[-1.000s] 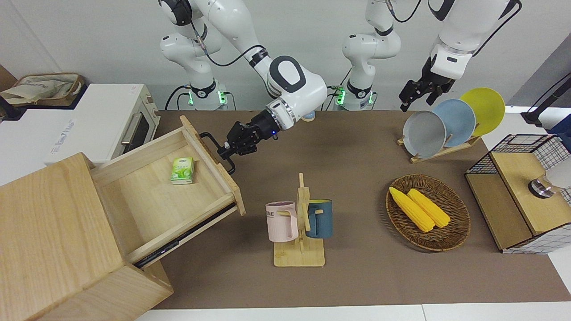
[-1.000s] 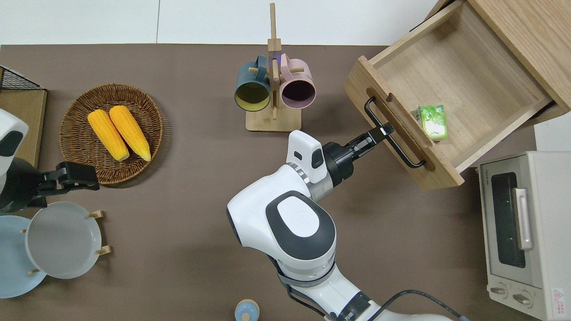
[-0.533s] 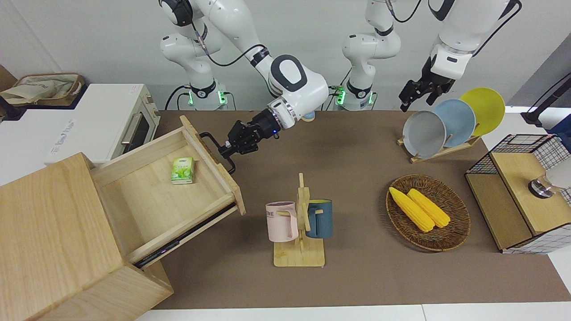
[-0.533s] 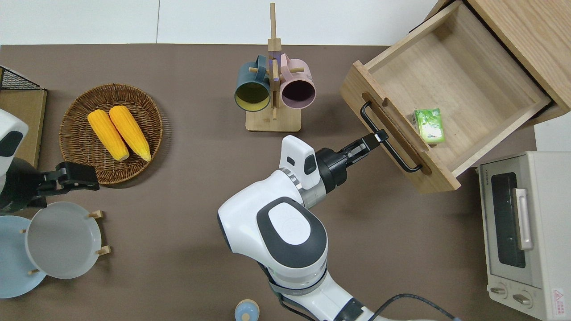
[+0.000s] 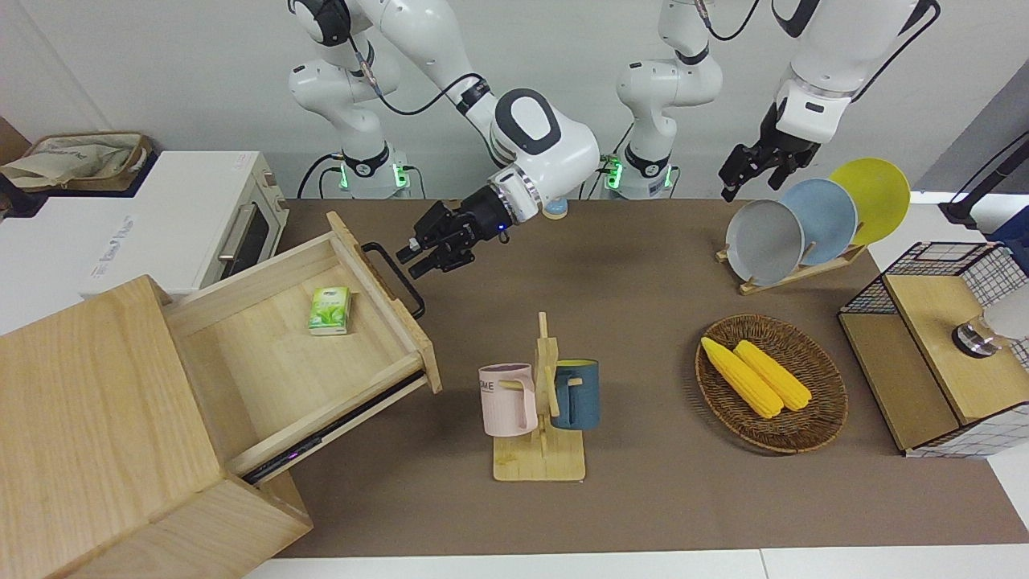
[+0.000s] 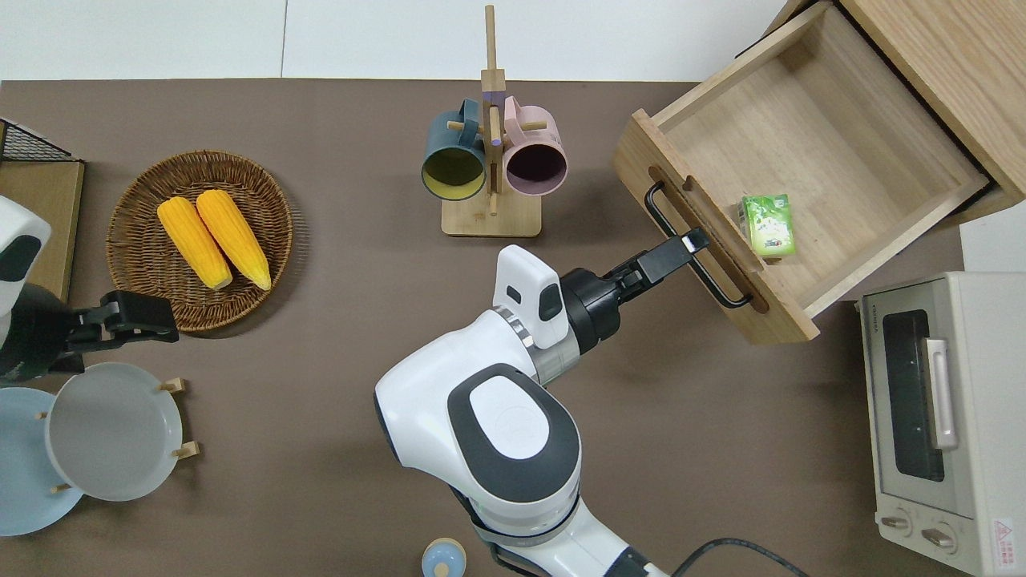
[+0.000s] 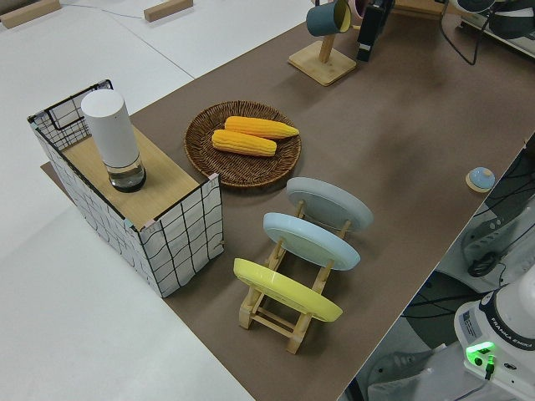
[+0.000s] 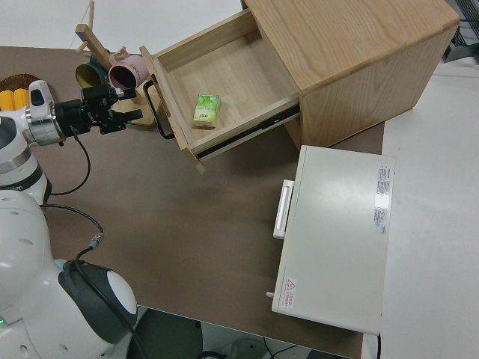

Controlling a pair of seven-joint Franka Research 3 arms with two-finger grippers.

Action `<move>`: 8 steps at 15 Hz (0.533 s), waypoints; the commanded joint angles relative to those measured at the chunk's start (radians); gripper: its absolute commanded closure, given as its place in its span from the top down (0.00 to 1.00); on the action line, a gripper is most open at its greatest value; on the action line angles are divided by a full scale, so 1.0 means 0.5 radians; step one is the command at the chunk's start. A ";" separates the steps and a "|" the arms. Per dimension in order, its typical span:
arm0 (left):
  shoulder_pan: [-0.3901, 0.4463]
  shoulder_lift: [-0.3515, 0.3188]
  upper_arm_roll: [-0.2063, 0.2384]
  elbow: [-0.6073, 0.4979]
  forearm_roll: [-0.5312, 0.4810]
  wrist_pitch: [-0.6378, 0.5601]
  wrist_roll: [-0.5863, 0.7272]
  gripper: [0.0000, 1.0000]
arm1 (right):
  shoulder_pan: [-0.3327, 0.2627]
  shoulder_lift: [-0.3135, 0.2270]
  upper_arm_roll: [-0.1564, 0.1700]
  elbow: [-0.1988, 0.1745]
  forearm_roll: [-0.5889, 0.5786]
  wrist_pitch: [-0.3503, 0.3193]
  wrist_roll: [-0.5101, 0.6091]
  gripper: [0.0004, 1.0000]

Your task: Slide drawer open with right arm

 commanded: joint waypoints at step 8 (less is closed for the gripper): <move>-0.002 -0.017 0.009 0.007 -0.002 -0.034 0.018 0.99 | 0.100 -0.108 0.003 0.067 0.496 0.020 -0.006 0.98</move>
